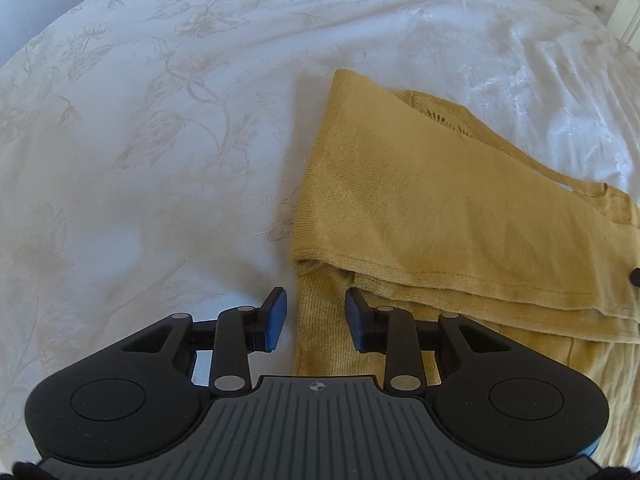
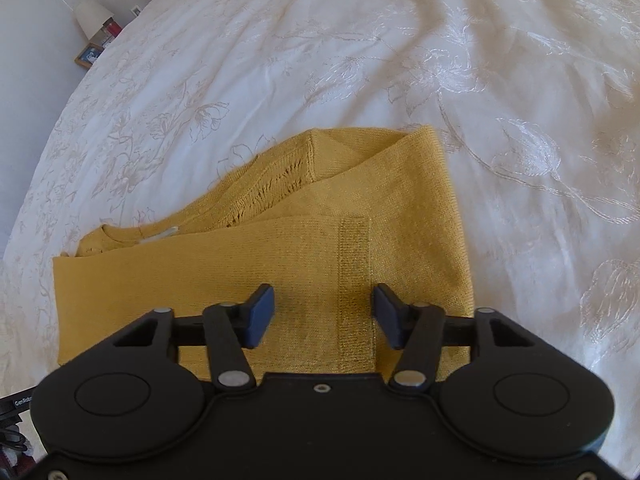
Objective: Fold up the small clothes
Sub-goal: 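Grasp the sweater's side edge with the right tool, then fold the side edge inward with the right tool and release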
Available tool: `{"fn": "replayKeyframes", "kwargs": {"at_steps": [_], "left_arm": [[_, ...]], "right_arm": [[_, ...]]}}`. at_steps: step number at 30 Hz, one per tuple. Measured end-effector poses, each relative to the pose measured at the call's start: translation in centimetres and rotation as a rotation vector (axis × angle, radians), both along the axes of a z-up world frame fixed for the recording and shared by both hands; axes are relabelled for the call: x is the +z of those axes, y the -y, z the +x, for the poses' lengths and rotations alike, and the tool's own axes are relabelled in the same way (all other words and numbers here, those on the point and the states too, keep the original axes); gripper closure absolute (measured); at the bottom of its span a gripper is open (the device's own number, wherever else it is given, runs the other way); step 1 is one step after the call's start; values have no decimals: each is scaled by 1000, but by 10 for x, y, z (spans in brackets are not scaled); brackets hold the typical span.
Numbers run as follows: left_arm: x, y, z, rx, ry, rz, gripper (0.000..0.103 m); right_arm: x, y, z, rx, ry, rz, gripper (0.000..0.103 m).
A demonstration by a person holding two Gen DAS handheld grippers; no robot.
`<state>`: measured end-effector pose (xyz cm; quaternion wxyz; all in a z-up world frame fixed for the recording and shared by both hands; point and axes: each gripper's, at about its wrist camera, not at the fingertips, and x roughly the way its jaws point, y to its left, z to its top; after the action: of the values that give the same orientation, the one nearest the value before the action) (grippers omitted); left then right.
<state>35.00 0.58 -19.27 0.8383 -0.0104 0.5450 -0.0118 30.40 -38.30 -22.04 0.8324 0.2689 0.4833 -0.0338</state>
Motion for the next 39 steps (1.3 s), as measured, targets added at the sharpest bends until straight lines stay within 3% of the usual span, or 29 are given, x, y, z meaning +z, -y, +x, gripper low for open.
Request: {"fn": "replayKeyframes", "kwargs": {"at_steps": [2,3,6,9,12,16,19,27,32,33,34,39], "left_arm": [[0,1,0,-5,3,7,72],[1,0,0,-8,5,13,72],[5,0,-2,-11,17,20,72],[11,0,-4,-17,37,21,72],[21,1,-6,-32,65,19,72],[30,11,0,-68,102,11,72],[33,20,9,-94,119,9,72],[23,39,49,-145,118,25,70],[9,43,74,-130,68,7,71],[7,42,76,-130,51,-9,77],[5,41,78,-138,40,-23,96],[0,32,70,-159,78,37,98]], "right_arm": [[3,-4,2,24,7,-6,71],[6,-7,2,41,18,-7,90],[28,-16,0,92,79,8,90],[75,-25,-11,179,222,68,91],[103,-13,-24,148,286,48,91],[66,15,-13,52,113,-90,91],[33,25,-6,56,11,-109,91],[21,9,-5,80,11,-101,86],[17,9,-7,85,3,-93,83],[17,9,-7,85,3,-93,82],[19,9,-8,86,5,-92,82],[27,6,-8,97,29,-73,81]]}}
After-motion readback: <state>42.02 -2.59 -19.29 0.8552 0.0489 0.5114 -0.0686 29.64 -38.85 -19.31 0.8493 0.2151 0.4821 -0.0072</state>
